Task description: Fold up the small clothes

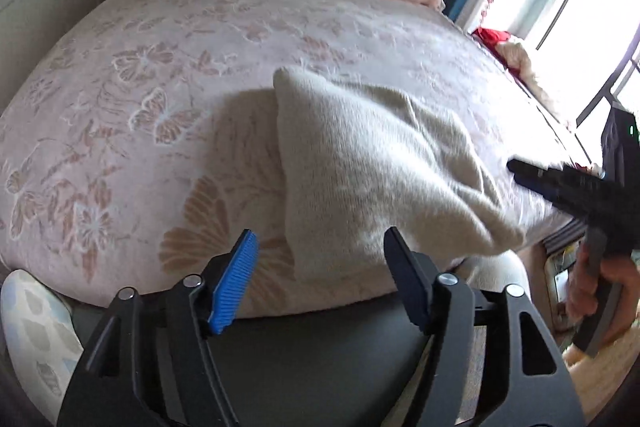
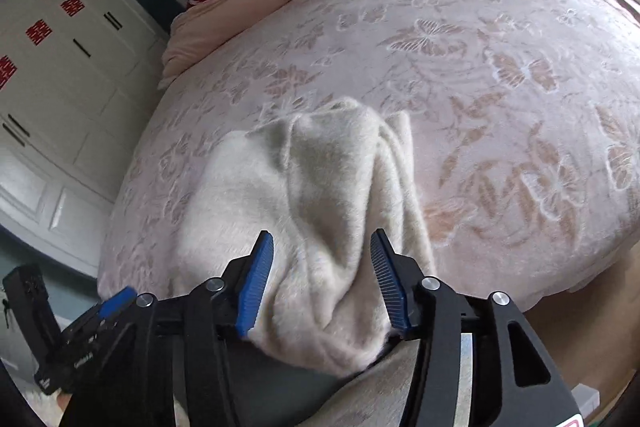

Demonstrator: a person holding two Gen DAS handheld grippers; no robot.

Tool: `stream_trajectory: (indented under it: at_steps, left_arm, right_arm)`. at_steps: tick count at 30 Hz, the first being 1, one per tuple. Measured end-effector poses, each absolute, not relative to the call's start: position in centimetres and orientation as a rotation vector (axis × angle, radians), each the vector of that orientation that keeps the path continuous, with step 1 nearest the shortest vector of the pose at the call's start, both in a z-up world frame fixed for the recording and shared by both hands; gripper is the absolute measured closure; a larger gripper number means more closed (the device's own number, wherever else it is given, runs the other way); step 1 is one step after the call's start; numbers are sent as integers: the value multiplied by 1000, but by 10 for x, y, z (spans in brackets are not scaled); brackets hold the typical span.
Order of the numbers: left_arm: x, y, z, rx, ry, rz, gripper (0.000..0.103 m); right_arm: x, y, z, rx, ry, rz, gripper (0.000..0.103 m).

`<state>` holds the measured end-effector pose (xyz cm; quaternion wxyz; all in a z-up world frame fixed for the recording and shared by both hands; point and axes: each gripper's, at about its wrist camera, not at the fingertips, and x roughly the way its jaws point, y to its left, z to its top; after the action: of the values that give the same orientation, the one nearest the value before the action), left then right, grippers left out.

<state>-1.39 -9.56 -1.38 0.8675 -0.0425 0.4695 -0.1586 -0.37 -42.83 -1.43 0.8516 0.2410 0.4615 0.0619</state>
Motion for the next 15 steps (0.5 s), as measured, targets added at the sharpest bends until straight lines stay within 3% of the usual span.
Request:
stream_trajectory:
  at_steps: [5, 6, 7, 13, 15]
  left_arm:
    - [-9, -99, -24, -120, 1037, -345, 38]
    - [-9, -101, -27, -111, 1052, -345, 38]
    - [-12, -102, -29, -99, 1060, -340, 38]
    - [-13, -105, -39, -50, 1077, -298, 38]
    - [-10, -107, -46, -37, 1091, -296, 37]
  right_arm:
    - [11, -409, -73, 618, 1127, 179, 48]
    - [15, -410, -83, 653, 1140, 180, 55]
    - [19, -412, -87, 680, 1135, 175, 82]
    - [9, -412, 20, 497, 845, 209, 88]
    - [15, -411, 11, 361, 893, 139, 86]
